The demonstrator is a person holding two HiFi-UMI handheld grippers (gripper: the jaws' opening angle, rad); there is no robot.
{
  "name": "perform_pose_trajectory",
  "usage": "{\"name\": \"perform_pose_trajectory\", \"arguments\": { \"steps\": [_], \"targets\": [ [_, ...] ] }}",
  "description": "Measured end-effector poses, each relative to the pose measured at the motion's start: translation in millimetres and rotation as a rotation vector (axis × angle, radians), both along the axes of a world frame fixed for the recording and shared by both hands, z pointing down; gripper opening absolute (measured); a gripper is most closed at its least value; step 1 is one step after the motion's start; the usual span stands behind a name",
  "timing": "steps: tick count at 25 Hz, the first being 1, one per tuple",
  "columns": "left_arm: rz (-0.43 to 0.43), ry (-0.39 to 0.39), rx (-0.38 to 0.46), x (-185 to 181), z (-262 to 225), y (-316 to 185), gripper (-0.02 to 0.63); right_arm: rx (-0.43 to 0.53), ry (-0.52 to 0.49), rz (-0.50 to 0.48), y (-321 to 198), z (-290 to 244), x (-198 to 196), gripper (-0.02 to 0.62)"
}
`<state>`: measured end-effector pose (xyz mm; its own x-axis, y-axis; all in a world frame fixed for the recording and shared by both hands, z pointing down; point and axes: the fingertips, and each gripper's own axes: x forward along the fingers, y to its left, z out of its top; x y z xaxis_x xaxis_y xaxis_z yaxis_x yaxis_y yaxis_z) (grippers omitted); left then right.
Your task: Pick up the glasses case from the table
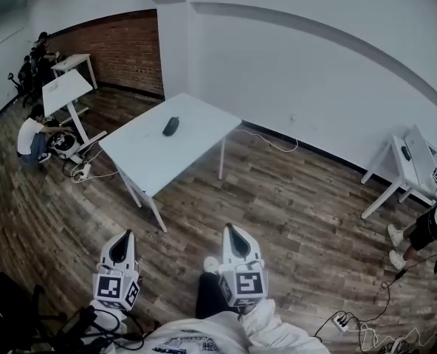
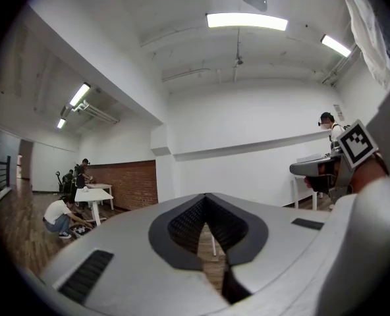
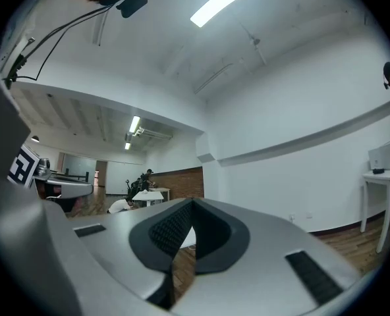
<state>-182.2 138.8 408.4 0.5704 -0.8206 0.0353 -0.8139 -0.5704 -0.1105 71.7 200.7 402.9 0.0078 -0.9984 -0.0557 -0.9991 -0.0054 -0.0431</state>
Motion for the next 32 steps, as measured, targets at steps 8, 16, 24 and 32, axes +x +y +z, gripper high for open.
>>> {"name": "perform_pose_trajectory", "arguments": {
  "steps": [8,16,24,32],
  "targets": [
    [-0.076,-0.006,0.017,85.2,1.1,-198.6,0.008,0.033,-0.006,-0.087,-218.2,5.2,83.1,0.005],
    [-0.132,-0.017,0.027,176.4,-27.3,-389.8,0.008,0.026,-0.012,-0.187,-427.3,-14.1,161.4,0.005],
    [-0.192,-0.062,-0.018,177.1,-8.6,-456.1,0.008,-0.015,-0.039,-0.23,-510.9,3.5,171.8,0.005],
    [-0.186,-0.083,-0.058,180.4,12.7,-492.8,0.008,-0.052,-0.04,-0.225,-538.9,12.9,178.7,0.005]
  ]
}}
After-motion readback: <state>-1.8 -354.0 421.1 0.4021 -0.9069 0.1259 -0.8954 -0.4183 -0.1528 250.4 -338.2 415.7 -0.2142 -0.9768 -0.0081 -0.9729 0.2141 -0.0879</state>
